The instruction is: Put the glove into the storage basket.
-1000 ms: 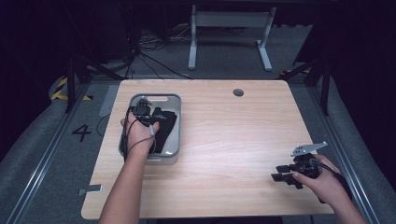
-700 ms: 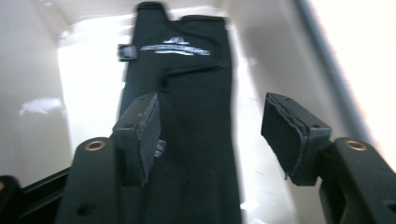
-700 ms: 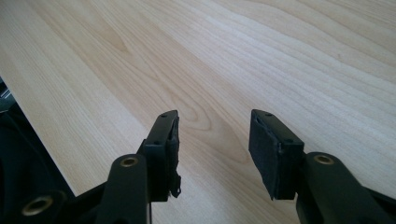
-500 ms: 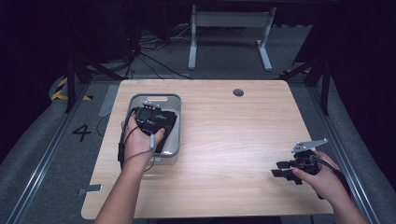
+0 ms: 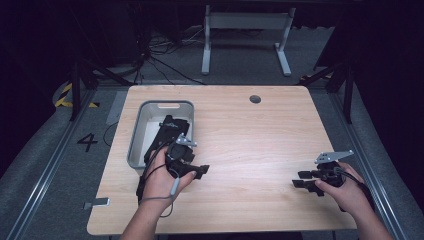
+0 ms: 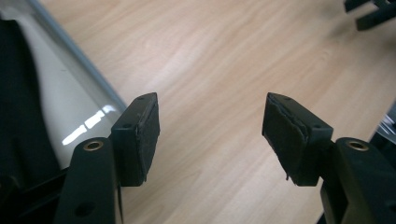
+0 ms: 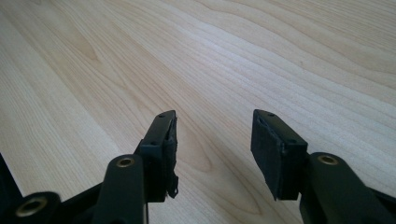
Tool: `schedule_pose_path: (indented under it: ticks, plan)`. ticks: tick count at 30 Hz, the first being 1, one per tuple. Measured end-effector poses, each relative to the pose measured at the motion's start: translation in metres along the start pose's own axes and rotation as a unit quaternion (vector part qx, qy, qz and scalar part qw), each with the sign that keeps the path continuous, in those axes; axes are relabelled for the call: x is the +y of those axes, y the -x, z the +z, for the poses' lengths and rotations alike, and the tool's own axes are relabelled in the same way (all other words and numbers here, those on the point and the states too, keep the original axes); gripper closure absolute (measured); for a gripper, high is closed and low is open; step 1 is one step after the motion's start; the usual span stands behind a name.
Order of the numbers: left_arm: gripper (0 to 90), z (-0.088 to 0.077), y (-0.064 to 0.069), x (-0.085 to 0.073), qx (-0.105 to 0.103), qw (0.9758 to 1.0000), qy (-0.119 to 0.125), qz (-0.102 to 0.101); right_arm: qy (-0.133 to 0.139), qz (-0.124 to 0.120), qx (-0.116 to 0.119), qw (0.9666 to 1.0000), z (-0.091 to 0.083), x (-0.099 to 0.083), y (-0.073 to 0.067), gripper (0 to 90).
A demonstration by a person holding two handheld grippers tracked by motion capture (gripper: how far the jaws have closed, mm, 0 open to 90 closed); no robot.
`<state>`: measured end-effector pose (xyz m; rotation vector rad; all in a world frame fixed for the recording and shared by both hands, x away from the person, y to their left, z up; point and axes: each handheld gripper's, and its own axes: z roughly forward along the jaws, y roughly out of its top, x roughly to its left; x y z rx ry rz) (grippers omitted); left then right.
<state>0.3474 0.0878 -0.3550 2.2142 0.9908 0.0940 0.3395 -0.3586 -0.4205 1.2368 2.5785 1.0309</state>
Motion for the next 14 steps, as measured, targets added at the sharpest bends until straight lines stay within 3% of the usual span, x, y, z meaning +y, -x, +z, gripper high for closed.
schedule_pose_path:
  ticks: [5, 9, 12, 14]
  plan:
    - [36.7, 0.005, 0.003, -0.007, -0.023, 0.9993, -0.02, 0.021, -0.001, 0.001, -0.002, 1.0, 0.002, -0.003, 0.003, 51.5]
    - [35.9, 0.009, 0.004, -0.011, -0.044, 0.9974, -0.041, 0.039, -0.003, -0.001, -0.001, 1.0, 0.003, -0.003, 0.002, 51.2]
    - [35.7, 0.009, 0.003, -0.013, -0.056, 0.9964, -0.053, 0.036, -0.002, -0.003, 0.001, 1.0, 0.004, -0.003, 0.001, 50.8]
    - [35.5, 0.008, 0.003, -0.014, -0.057, 0.9965, -0.048, 0.037, -0.003, -0.005, 0.001, 1.0, 0.005, -0.002, 0.001, 50.7]
